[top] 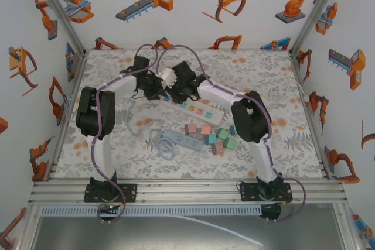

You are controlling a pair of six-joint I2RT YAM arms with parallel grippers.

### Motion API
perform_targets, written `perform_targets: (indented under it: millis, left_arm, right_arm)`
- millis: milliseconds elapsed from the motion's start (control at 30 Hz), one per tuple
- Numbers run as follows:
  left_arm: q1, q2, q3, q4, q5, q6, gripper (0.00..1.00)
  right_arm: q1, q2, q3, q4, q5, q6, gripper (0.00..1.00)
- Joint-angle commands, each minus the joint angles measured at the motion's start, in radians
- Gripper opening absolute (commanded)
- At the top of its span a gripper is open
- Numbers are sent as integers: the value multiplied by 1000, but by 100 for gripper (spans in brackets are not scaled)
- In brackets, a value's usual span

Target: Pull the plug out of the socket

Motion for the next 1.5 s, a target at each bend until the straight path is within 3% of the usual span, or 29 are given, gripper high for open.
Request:
perform_targets:
  millis: [0, 467, 667, 933, 1133, 1300, 1467]
  left_arm:
    - [-23, 65, -73, -143, -89, 22, 42]
    - [-22, 49, -78, -133, -92, 11, 44]
    - [-21, -56, -83, -96, -9, 57, 51]
    - [-13, -304, -83, -64, 39, 118, 57]
    - [-2, -593, -265, 162, 150, 209, 59]
    - [-2, -822, -392, 221, 257, 354, 62]
    - [-6, -1004, -487, 194, 436, 514, 67]
  right_arm:
    - [-7, -100, -11, 56, 3, -11, 0]
    - [-17, -211, -23, 140, -65, 56, 0]
    - [-27, -360, -79, 193, -36, 136, 0]
    - [-73, -647, -297, 350, 15, 400, 0]
    - [-152, -900, -596, 523, 38, 682, 0]
    - [-170, -1082, -789, 453, 89, 843, 0]
    - [-171, -1223, -982, 437, 37, 1079, 0]
